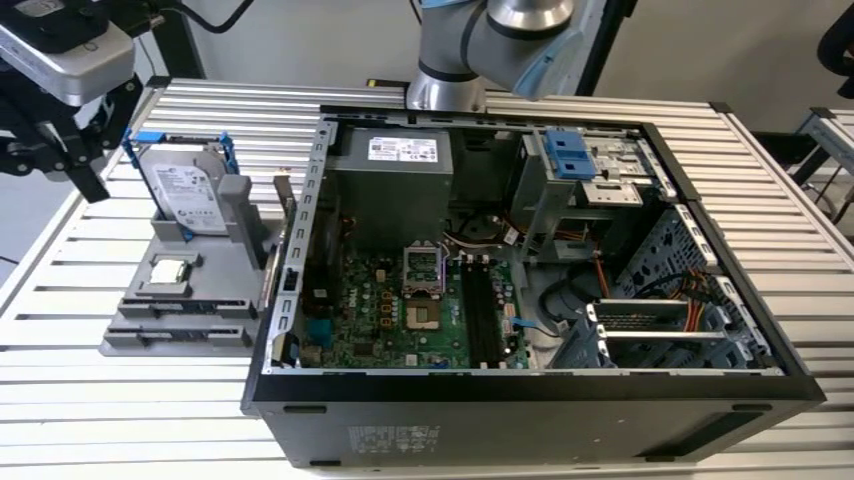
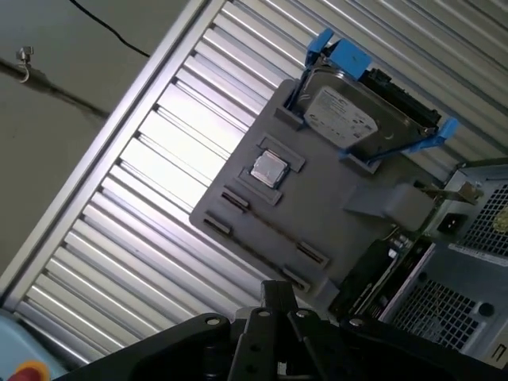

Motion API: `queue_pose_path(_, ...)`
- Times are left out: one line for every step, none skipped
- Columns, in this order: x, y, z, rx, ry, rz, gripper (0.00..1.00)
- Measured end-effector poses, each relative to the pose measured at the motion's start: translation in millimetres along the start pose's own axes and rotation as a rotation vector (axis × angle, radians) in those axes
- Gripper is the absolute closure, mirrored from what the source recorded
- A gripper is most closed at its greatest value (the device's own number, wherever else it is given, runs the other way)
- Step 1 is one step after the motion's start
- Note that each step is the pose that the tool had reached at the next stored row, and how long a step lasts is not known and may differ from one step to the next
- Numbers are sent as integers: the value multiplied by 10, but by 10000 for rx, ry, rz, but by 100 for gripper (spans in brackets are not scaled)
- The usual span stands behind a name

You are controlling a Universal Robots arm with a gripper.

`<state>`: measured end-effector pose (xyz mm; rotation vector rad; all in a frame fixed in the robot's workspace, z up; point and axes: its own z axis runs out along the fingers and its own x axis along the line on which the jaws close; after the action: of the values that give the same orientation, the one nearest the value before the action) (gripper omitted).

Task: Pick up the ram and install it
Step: 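Pick up the ram and move it above insertion slot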

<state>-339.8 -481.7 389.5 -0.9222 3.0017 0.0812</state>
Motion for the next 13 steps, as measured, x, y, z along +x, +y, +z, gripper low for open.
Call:
queue_pose_path(-7, -5, 0, -1, 3, -73, 100)
queue_pose_path(-13, -9, 0, -2, 7, -145, 100)
queue_pose_path(-16, -11, 0, -4, 11, -219, 100)
queue_pose_path(-18, -12, 0, -5, 14, -310, 100)
queue_pose_path(-20, -13, 1, -6, 19, -410, 100)
queue_pose_path(-22, -15, 0, -8, 26, -519, 100)
queue_pose_path(-23, -16, 0, -10, 31, -618, 100)
queue_pose_path(-25, -17, 0, -11, 34, -716, 100)
queue_pose_path(-27, -18, 0, -13, 39, -804, 100)
queue_pose_path(-29, -20, -1, -14, 44, -885, 100)
queue_pose_path(-31, -21, -1, -15, 48, -967, 100)
queue_pose_path(-33, -22, -1, -16, 52, -1045, 100)
queue_pose_path(-35, -23, 0, -17, 55, -1120, 100)
